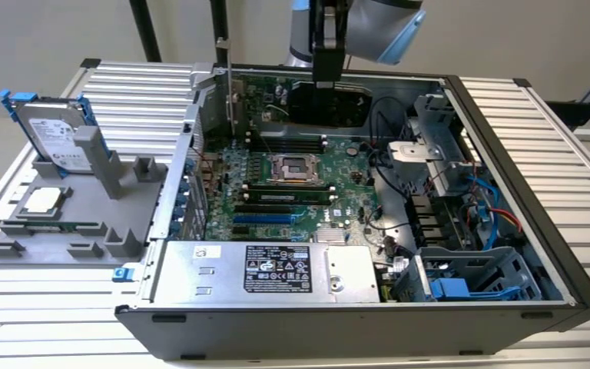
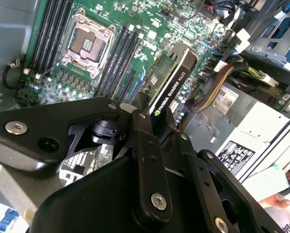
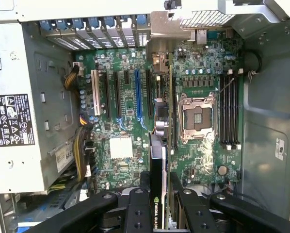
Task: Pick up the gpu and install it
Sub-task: 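Insert the gpu into the slot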
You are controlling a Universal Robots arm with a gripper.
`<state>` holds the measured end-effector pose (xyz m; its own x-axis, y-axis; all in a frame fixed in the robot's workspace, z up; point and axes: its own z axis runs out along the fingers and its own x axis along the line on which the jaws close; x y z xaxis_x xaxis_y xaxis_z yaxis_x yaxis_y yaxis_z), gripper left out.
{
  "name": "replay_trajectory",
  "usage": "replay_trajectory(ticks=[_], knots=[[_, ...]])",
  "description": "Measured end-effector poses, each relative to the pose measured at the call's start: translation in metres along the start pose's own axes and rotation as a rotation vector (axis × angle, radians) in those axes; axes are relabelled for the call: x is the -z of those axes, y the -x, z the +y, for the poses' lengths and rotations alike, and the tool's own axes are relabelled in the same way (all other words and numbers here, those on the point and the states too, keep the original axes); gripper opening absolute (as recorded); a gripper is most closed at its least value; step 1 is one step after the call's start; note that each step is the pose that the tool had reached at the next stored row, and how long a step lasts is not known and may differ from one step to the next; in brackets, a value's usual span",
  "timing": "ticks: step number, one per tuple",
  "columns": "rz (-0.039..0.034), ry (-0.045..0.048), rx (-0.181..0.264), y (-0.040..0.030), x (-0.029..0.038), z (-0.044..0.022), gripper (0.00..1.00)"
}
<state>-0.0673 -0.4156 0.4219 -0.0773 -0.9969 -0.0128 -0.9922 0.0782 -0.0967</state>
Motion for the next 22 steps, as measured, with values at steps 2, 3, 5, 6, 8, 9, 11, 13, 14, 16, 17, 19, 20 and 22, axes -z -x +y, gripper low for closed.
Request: replay_trajectory(ticks=[2,3,5,6,8,9,11,13,14,16,17,19,20,22], knots=[[0.0004,0.0,0.0,0.0,-0.0003,0.0,0.0],[0.0005,-0.0001,0.0,0.0,-0.0005,0.0,0.0],[0.0009,-0.0001,0.0,0.0,-0.0008,0.0,0.0],[0.001,-0.0001,0.0,0.0,-0.001,0.0001,0.0],[0.0011,-0.0001,0.0,0.0,-0.0014,0.0001,0.0],[0.0012,-0.0001,0.0,0.0,-0.0016,0.0001,0.0],[0.0013,-0.0002,0.0,0.0,-0.0019,0.0002,0.0],[0.0015,-0.0002,0.0,0.0,-0.0023,0.0002,0.0],[0.0015,-0.0002,0.0,0.0,-0.0025,0.0003,0.0],[0.0017,-0.0003,0.0,0.0,-0.0029,0.0003,0.0],[0.0018,-0.0003,0.0,0.0,-0.0031,0.0003,0.0],[0.002,-0.0003,0.0,0.0,-0.0035,0.0003,0.0],[0.0021,-0.0003,0.0,0.0,-0.0037,0.0003,0.0],[0.0024,-0.0004,0.0,0.0,-0.0041,0.0004,0.0]])
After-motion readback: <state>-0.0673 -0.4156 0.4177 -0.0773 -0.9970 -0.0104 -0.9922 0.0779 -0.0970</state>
